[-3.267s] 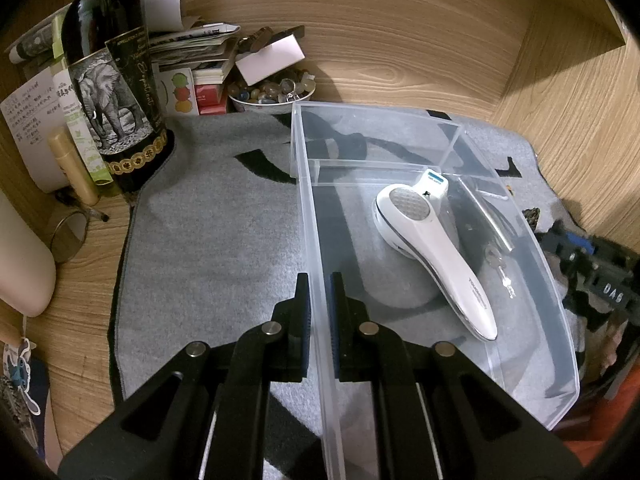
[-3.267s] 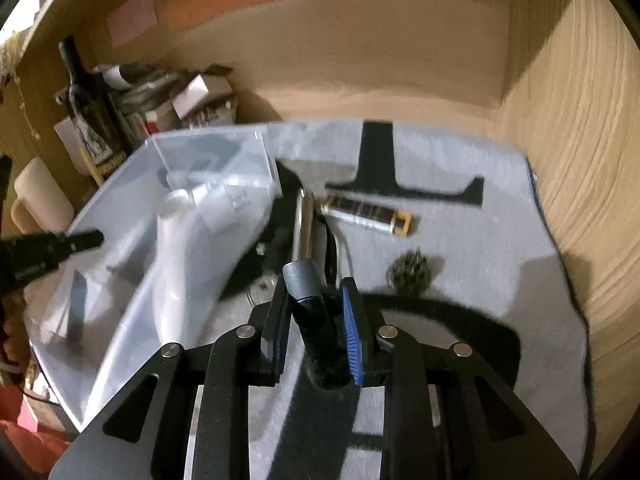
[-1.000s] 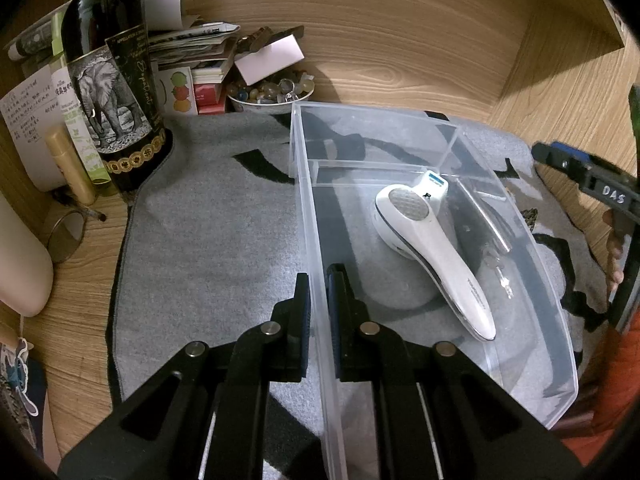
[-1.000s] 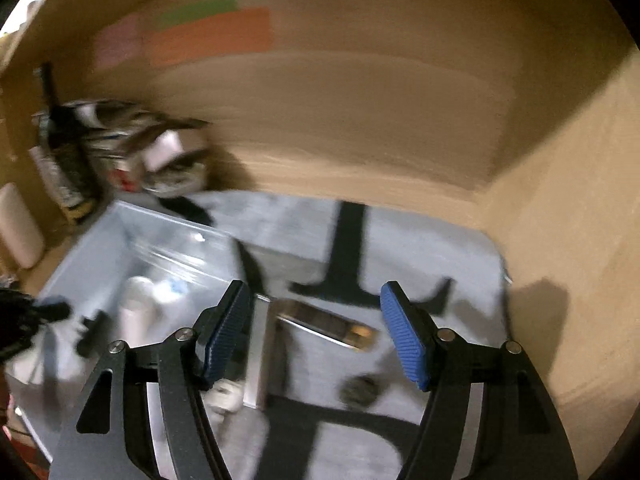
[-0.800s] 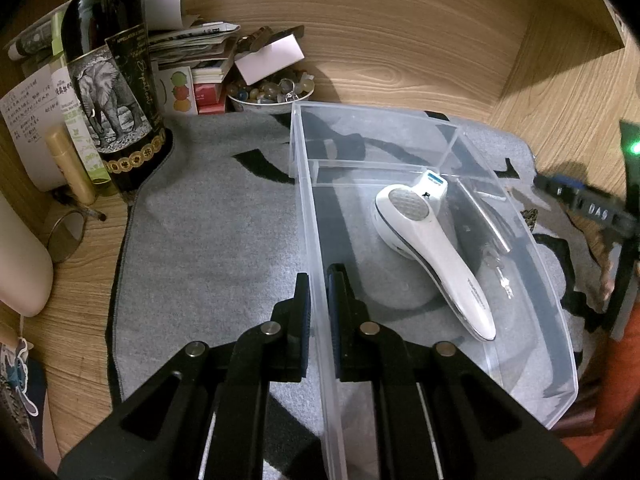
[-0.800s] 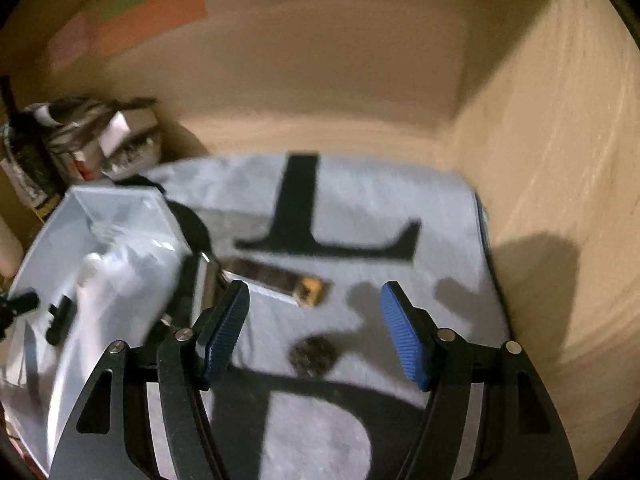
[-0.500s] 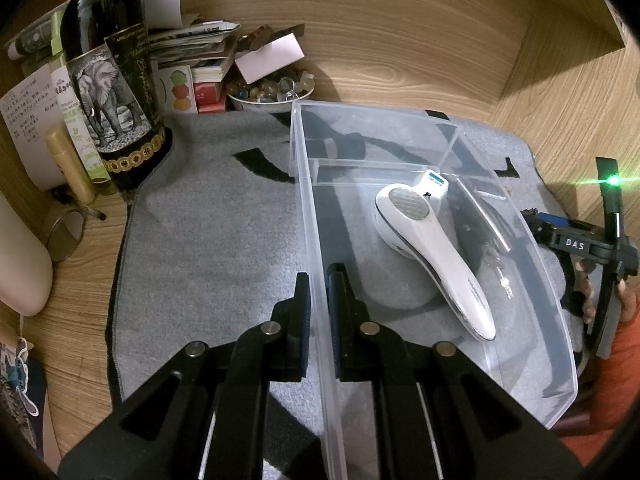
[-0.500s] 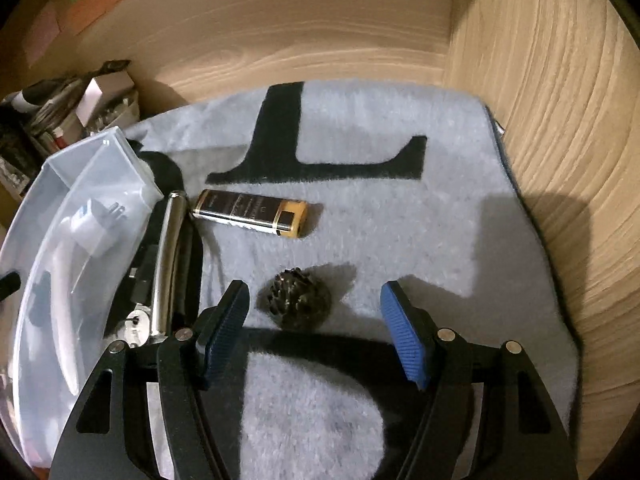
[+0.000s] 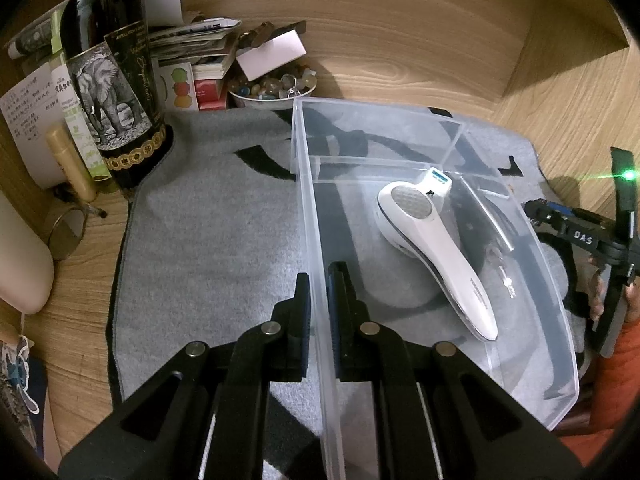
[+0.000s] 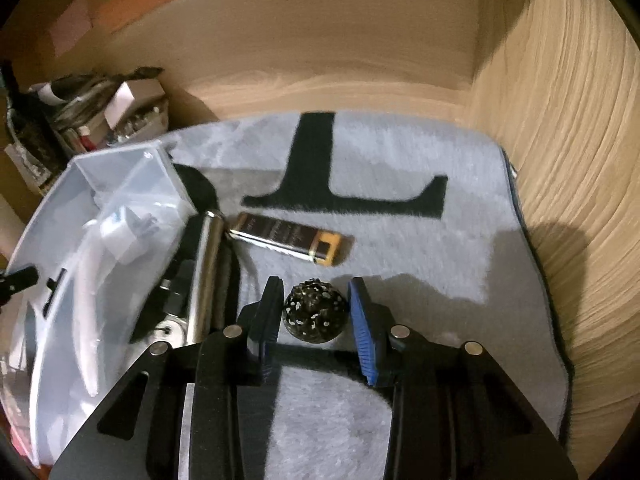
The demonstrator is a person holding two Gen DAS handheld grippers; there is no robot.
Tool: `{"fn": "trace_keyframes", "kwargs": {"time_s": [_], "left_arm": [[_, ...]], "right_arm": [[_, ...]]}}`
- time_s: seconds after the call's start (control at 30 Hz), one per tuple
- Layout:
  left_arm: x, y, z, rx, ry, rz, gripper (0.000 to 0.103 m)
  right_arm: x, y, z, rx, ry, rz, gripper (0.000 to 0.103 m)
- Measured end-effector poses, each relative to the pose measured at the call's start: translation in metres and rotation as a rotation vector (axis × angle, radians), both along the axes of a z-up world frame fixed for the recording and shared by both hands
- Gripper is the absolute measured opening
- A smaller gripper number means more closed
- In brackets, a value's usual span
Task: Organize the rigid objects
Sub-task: 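Reach the right tool to the dark knobbed ornament and grasp it, then carry the ornament into the box and open the right tool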
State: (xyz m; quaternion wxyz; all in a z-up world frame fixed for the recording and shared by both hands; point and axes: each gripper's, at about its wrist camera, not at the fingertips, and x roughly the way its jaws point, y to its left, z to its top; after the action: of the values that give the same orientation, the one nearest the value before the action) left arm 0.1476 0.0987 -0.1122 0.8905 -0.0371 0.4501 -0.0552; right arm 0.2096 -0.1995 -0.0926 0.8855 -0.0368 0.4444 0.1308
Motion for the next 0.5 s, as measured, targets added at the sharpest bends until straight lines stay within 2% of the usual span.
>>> {"fn": "trace_keyframes", "kwargs": {"time_s": [0.5], "left_arm": [[0.001, 0.000, 0.001, -0.004, 0.002, 0.005, 0.009]], "right_arm": [[-0.019, 0.049, 0.056, 0.076, -0.160, 0.150, 0.031]]}}
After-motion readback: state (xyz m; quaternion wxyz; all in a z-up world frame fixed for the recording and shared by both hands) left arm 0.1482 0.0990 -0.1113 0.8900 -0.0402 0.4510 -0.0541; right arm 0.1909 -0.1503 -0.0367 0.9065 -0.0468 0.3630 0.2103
